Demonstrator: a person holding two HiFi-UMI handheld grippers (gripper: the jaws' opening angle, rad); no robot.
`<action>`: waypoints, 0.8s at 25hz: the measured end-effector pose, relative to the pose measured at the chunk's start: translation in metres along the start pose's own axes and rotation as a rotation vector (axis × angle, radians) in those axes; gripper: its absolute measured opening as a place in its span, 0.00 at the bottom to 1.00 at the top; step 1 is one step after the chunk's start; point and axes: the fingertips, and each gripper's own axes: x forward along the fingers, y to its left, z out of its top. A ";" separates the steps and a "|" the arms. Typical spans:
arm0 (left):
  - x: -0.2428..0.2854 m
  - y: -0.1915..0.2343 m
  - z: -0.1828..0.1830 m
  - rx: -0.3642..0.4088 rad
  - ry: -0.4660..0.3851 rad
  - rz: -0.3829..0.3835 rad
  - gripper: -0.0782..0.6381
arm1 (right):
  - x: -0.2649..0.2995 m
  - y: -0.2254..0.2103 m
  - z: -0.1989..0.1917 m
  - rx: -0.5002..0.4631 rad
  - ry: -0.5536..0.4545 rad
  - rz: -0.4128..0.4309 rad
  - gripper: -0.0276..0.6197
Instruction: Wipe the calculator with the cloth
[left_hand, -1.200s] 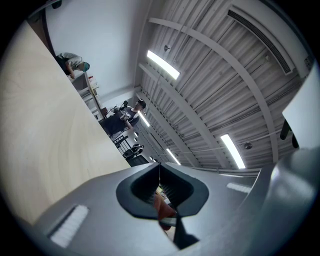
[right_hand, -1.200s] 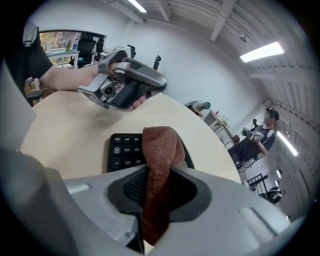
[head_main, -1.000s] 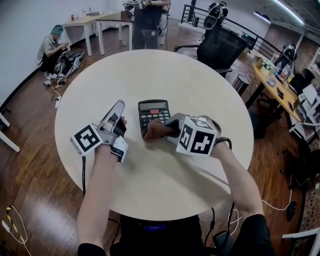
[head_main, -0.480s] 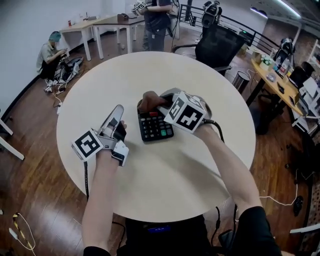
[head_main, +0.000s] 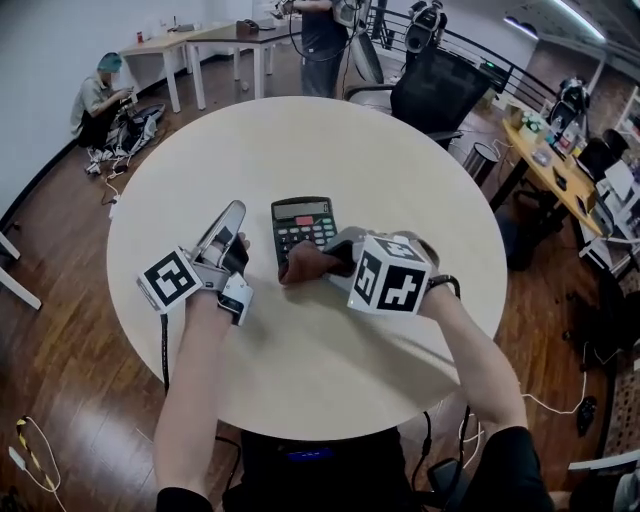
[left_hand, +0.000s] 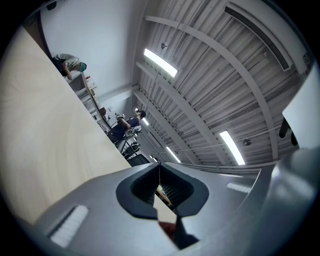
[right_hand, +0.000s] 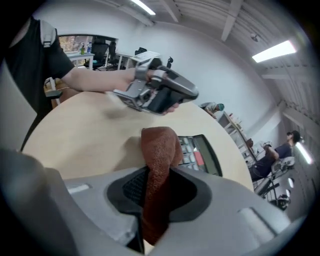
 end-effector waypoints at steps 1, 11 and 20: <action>0.000 -0.001 0.000 -0.001 0.000 0.000 0.11 | -0.004 0.015 -0.001 -0.013 0.005 0.045 0.17; 0.002 -0.004 -0.001 -0.033 -0.004 -0.008 0.11 | -0.023 -0.122 -0.026 0.202 -0.129 -0.332 0.17; 0.004 -0.004 -0.002 0.003 0.012 -0.012 0.11 | 0.010 -0.087 -0.042 0.130 -0.033 -0.182 0.17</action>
